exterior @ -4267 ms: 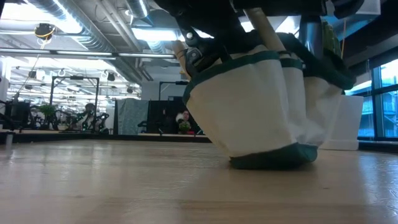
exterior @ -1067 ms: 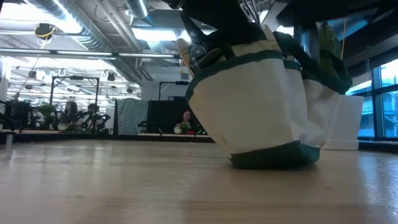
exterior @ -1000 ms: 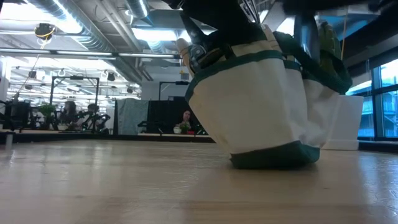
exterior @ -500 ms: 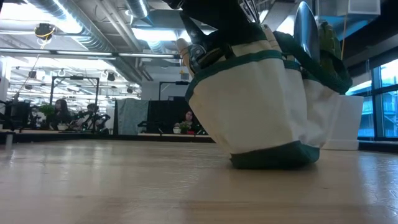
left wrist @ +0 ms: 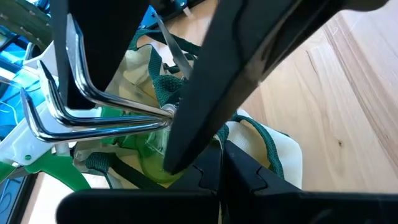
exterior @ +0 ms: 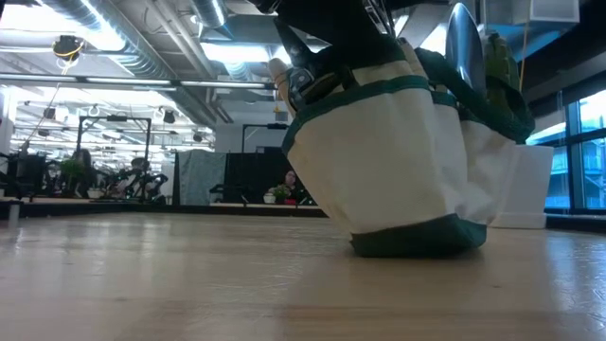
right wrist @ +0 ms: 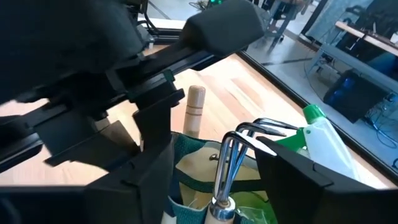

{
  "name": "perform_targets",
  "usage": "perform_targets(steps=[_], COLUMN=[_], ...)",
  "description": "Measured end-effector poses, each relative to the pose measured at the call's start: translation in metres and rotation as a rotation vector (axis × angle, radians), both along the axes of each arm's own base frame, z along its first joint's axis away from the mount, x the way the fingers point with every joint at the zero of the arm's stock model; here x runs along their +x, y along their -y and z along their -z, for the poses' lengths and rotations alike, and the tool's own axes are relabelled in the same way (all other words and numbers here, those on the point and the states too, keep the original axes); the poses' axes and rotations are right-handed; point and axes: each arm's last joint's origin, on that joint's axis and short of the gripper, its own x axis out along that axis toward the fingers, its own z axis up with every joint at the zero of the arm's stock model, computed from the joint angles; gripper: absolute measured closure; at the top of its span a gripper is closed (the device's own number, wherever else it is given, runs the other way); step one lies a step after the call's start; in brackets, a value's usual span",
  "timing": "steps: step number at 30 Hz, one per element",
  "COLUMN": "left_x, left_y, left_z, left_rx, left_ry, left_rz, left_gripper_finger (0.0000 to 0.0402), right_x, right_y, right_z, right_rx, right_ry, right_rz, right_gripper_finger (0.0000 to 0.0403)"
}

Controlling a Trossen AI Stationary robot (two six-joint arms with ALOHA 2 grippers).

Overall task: Pick & Place Garden tools in Gardening bag
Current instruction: Put the brown hand rake into the green gardening bag

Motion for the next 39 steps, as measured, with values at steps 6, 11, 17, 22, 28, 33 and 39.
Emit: perform_targets(steps=[6,11,17,22,28,33,39], left_x=[0.0,0.0,0.0,0.0,0.0,0.0,0.0], left_y=[0.0,0.0,0.0,0.0,0.0,0.0,0.0], left_z=[0.0,0.0,0.0,0.0,0.0,0.0,0.0], left_rx=[0.0,0.0,-0.001,-0.001,0.0,0.0,-0.001], left_ry=[0.0,0.0,0.0,0.0,-0.001,-0.002,-0.001], left_rz=[0.0,0.0,0.001,0.001,0.001,0.001,0.0], left_gripper_finger=[0.04,0.04,0.04,0.04,0.04,0.04,0.04], right_x=[0.0,0.0,-0.001,-0.001,-0.005,-0.009,-0.011], right_y=[0.0,0.0,0.0,-0.001,0.002,0.004,0.002], right_z=[0.0,0.001,0.002,0.002,0.004,0.006,0.007], right_rx=[0.007,0.021,0.036,0.038,0.088,0.127,0.15], right_ry=[0.005,-0.014,-0.037,-0.036,-0.046,-0.071,-0.104], right_rz=[0.003,-0.004,-0.013,-0.014,0.015,0.035,0.021], right_gripper_finger=[0.0217,0.0288,0.0372,0.0395,0.0398,0.0399,0.04])
